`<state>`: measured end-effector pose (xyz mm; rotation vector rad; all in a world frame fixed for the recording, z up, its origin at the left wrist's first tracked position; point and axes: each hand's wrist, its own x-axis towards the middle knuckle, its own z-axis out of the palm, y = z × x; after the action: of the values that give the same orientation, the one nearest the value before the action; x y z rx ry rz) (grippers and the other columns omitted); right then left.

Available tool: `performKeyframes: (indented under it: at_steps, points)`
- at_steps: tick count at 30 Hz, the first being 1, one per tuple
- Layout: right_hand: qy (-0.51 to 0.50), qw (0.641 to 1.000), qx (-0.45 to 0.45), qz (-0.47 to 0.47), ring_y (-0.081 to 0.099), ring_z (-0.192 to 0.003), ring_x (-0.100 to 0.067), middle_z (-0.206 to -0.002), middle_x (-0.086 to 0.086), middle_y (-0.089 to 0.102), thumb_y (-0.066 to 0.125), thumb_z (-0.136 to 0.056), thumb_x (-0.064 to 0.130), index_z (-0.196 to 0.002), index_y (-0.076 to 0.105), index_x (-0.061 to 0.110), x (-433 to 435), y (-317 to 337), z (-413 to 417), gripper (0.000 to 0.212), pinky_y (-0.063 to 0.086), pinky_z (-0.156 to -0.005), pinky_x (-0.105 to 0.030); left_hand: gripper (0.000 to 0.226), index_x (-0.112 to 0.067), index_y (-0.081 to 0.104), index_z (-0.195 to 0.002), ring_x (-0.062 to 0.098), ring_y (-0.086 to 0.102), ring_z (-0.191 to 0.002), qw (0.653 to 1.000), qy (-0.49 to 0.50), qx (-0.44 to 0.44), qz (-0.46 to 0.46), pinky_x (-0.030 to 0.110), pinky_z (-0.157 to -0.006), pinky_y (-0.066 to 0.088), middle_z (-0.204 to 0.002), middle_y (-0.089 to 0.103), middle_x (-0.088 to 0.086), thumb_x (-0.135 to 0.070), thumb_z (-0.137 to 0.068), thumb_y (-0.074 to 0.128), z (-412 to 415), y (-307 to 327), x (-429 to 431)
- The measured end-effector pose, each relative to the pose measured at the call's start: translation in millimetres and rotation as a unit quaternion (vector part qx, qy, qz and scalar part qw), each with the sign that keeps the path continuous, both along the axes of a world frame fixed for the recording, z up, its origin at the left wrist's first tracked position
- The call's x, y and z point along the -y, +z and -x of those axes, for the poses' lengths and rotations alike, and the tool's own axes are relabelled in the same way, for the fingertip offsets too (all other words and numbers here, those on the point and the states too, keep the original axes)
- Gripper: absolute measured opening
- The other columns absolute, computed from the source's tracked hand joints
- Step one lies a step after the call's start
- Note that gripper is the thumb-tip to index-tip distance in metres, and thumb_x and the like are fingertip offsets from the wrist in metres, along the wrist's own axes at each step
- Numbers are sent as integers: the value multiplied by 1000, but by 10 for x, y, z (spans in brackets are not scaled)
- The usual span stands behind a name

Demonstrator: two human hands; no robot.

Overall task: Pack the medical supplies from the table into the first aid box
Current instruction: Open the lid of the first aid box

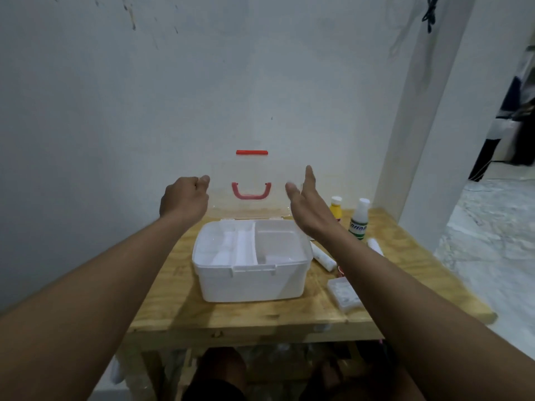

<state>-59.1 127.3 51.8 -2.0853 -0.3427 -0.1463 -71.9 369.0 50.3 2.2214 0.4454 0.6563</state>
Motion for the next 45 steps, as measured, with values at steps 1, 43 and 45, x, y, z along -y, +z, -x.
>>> performKeyframes:
  at_steps: [1,43,45]
  points:
    - [9,999,-15,36,15,-153,-25,-168,-4,3,34,-107,37,-158,-16,24,20,-58,3,73,16,-120,-38,45,-16,73,-94,32,73,-73,1000,-2,-7,14,46,-75,62,-92,76,6,-49,-97,42,-16,9,3]
    - [34,970,-93,222,23,-150,-28,-166,-10,19,31,-106,23,-159,14,6,26,-258,-17,58,24,-114,-34,43,-9,56,-142,35,50,-132,973,-76,-146,164,44,-112,40,-146,53,12,-30,-105,49,17,-392,10]
    - [39,970,-86,222,21,-151,-27,-166,-9,18,30,-107,27,-159,16,6,33,-246,-15,58,23,-115,-35,44,-9,55,-143,35,48,-134,974,-79,-153,146,44,-113,38,-147,51,12,-30,-105,49,18,-368,0]
